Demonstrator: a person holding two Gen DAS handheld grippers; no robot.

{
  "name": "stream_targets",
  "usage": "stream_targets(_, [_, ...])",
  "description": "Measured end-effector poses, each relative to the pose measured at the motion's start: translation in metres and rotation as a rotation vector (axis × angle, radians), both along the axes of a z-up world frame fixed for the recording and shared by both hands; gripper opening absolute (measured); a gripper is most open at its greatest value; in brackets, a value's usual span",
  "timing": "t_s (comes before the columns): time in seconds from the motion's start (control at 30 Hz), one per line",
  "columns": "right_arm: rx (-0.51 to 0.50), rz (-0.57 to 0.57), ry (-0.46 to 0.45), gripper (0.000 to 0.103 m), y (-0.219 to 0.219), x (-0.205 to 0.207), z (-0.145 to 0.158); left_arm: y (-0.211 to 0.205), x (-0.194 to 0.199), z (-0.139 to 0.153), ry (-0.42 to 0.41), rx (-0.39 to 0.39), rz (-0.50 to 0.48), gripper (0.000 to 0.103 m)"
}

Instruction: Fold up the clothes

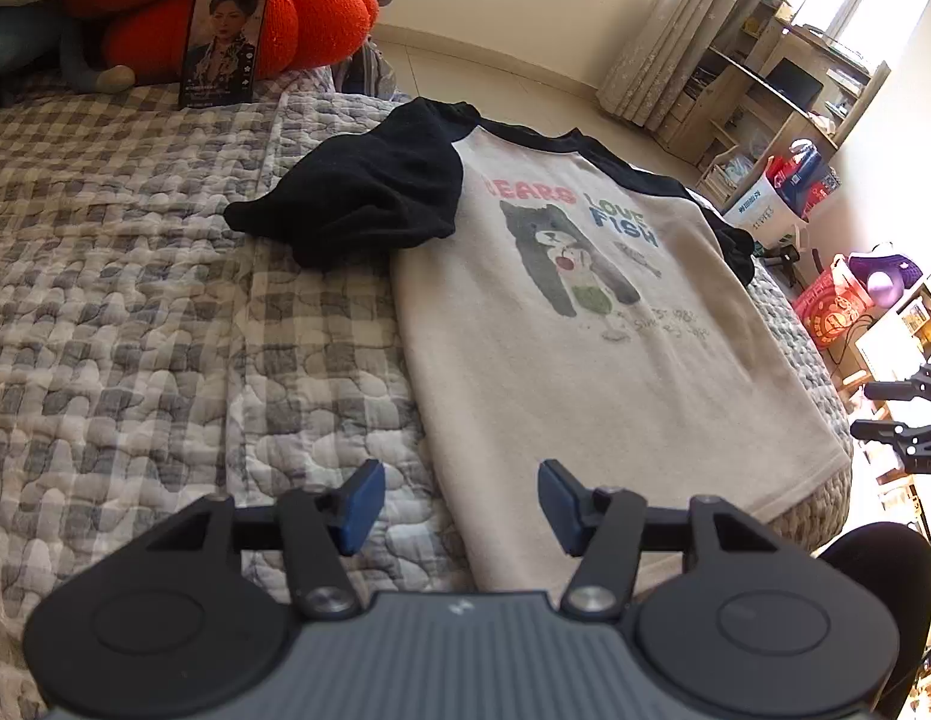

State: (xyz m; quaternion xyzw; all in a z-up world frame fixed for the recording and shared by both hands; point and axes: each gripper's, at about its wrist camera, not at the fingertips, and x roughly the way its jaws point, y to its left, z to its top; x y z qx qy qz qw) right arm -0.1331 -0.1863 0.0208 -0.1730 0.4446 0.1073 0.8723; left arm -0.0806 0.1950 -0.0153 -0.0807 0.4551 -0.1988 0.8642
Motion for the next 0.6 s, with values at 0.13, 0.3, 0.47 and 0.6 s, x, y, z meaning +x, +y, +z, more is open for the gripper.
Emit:
stream_targets(0.13, [0.052,-0.067,-0.001,0.058,-0.013,0.022,-0.002,0.000,0.022,0.000,-0.019,-0.010,0.047,0.062])
stream_targets(0.3, [0.104,-0.124,0.005,0.058,-0.024,0.048,-0.007,-0.008,0.046,-0.001,-0.042,0.011,0.061,0.065])
stream_targets(0.47, [0.154,-0.169,0.011,0.058,-0.035,0.077,-0.012,-0.014,0.069,-0.006,-0.053,0.033,0.070,0.066])
stream_targets(0.6, [0.201,-0.200,0.011,0.059,-0.039,0.098,-0.018,-0.017,0.084,-0.011,-0.081,0.040,0.098,0.066])
